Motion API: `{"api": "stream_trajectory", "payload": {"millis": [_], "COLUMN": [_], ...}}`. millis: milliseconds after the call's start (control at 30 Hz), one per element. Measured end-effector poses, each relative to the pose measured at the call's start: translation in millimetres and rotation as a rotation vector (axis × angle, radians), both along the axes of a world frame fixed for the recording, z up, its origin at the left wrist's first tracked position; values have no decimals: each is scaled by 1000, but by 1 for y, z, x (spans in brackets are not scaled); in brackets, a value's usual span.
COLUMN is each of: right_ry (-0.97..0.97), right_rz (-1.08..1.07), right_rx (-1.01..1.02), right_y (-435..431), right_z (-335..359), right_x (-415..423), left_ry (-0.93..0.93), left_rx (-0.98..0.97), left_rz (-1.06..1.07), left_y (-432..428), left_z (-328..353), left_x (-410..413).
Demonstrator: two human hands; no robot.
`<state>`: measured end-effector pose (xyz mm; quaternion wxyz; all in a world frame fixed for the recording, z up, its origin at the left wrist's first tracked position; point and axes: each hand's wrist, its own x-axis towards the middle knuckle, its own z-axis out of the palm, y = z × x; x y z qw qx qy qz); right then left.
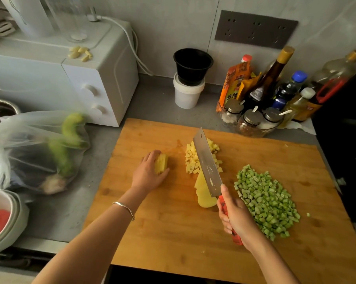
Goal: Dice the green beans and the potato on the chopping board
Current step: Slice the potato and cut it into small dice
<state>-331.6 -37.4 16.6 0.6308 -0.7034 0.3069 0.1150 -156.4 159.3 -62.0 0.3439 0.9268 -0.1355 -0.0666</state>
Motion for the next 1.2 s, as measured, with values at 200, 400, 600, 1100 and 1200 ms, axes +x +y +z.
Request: {"api": "stream_trajectory", "payload": {"millis": [200, 400, 600, 1100, 1200], "right_ry": [-17, -37, -37, -16, -17], "right_rz": [-26, -53, -80, -76, -78], "right_rx": [-2, -9, -30, 1, -4], "right_y": [-3, -11, -19, -27, -29], "right_z": [4, 8, 10, 6, 6], "right_x": [2, -4, -13, -30, -32], "left_ry": [-185, -418, -358, -143, -277], "left_rx": [107, 151, 73, 230, 330], "left_rz": [-36, -180, -263, -418, -581], "left_y": [-16, -22, -31, -47, -66], "left_z": [7, 3, 21, 5, 4], "left_x": [7, -3, -19, -69, -82]}}
